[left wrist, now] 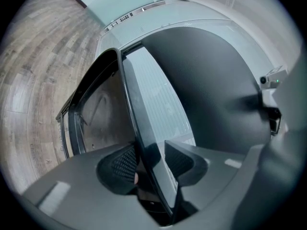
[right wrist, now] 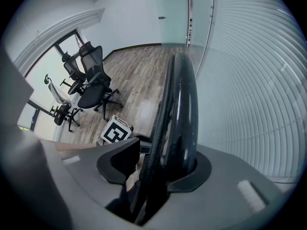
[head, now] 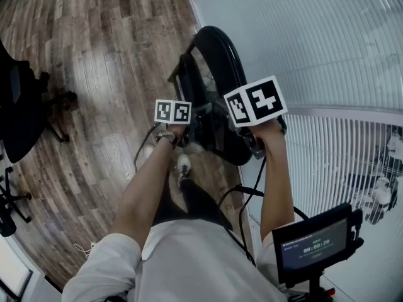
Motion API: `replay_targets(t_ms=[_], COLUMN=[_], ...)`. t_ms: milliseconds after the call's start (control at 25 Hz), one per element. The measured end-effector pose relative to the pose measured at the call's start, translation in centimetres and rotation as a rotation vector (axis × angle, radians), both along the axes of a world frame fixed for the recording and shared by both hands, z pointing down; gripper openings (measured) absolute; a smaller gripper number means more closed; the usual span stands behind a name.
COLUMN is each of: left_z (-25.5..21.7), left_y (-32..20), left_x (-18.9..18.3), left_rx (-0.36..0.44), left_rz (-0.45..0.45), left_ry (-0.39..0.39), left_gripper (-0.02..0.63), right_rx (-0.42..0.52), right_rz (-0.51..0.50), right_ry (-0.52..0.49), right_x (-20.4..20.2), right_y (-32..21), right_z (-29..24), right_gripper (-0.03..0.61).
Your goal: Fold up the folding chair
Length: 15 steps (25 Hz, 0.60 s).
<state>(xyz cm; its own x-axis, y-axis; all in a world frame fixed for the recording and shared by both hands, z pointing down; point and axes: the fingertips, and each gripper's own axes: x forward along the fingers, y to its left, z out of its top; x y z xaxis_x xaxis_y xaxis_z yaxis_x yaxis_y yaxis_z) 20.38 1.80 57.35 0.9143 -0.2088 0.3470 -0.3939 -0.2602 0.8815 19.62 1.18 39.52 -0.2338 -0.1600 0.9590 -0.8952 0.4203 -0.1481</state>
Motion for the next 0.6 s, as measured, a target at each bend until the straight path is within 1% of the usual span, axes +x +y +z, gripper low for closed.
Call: replay_targets(t_ms=[280,600], left_z=[-0.1,-0.7], left_y=[0.1,0.2], left_x=[-0.2,-1.0], left_rx=[0.021,0.021], left_rz=[-0.006,-0.018], left_ry=[-0.032,-0.038], left_gripper=[0.160,0.160], right_rx=[0.000,0.002], right_rz=[-0.002,-0.002], right_ry=[0.005,0.014], right_x=[-0.3,-1.3], right_y=[0.0,0.1], right_z=[-0.2,-0.8], right_gripper=[0.163,0.163])
